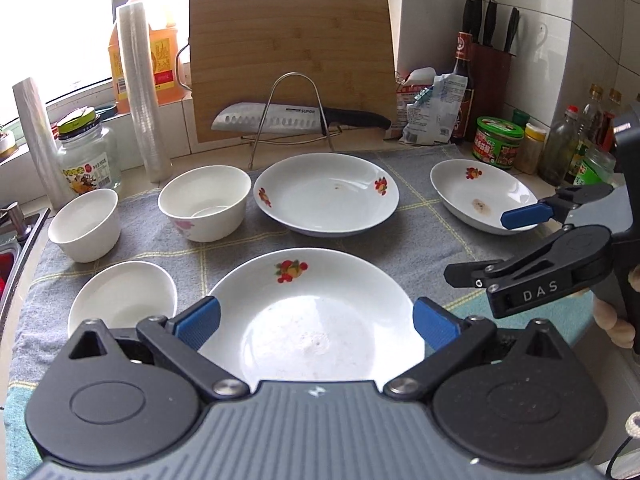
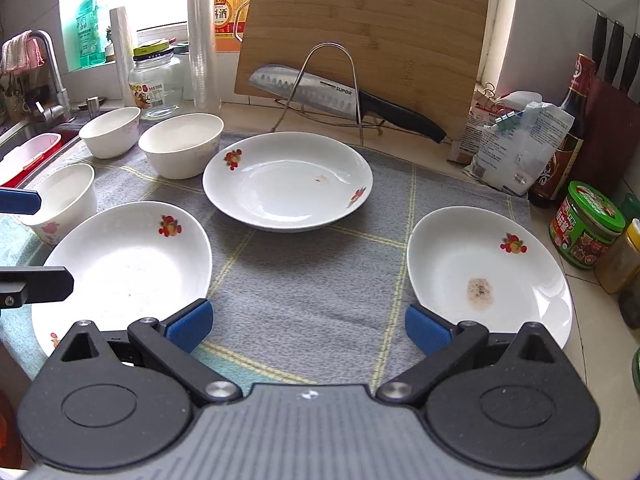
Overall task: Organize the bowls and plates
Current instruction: 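Move the right tool to the large fruit-decal plate and grip its rim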
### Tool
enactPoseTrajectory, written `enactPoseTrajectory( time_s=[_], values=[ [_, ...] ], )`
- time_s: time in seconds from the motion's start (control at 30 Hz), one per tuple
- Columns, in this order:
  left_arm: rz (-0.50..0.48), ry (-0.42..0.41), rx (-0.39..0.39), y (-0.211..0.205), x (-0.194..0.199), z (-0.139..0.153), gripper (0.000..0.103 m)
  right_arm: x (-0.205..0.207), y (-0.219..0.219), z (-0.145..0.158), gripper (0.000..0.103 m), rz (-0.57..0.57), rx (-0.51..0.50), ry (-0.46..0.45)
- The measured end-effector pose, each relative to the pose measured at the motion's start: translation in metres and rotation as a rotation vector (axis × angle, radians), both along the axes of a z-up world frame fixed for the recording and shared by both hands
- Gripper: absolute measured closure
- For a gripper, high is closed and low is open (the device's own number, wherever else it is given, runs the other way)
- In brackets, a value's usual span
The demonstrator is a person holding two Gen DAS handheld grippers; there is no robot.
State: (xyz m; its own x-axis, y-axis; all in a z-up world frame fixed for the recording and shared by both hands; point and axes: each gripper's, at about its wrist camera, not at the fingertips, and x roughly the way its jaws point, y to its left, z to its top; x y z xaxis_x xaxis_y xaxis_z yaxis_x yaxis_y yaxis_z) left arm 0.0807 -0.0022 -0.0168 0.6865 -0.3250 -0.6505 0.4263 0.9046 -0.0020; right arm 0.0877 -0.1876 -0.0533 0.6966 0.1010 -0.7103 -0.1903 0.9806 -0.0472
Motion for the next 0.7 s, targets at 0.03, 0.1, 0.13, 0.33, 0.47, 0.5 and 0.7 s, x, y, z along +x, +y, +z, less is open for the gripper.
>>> enactPoseTrajectory(
  time_s=[0.03,0.1,0.13,0.33,0.47,0.5,0.7],
  values=[
    [-0.011,0.000,0.000,0.005,-0.002,-0.001,0.001,-0.002,0.005,0.000,0.000,-0.004,-0.001,0.001],
    [-0.033,0.001,0.005,0.013,-0.005,-0.003,0.001,-0.006,0.014,0.001,0.000,-0.014,-0.012,-0.002],
    [-0.047,0.003,0.011,0.017,-0.006,-0.005,0.001,-0.008,0.019,0.002,0.000,-0.019,-0.017,-0.004],
    [-0.112,0.040,0.039,0.034,-0.013,-0.022,0.001,-0.021,0.041,0.006,0.000,-0.028,-0.045,-0.015],
    [-0.120,0.074,0.053,0.045,-0.018,-0.035,0.001,-0.021,0.050,0.003,0.000,-0.025,-0.054,0.002],
    [-0.121,0.086,0.052,0.048,-0.019,-0.039,0.001,-0.020,0.053,0.002,0.000,-0.023,-0.055,0.007],
    [-0.145,0.124,0.067,0.054,-0.017,-0.060,0.001,-0.018,0.065,-0.003,0.000,-0.013,-0.031,0.021]
  ],
)
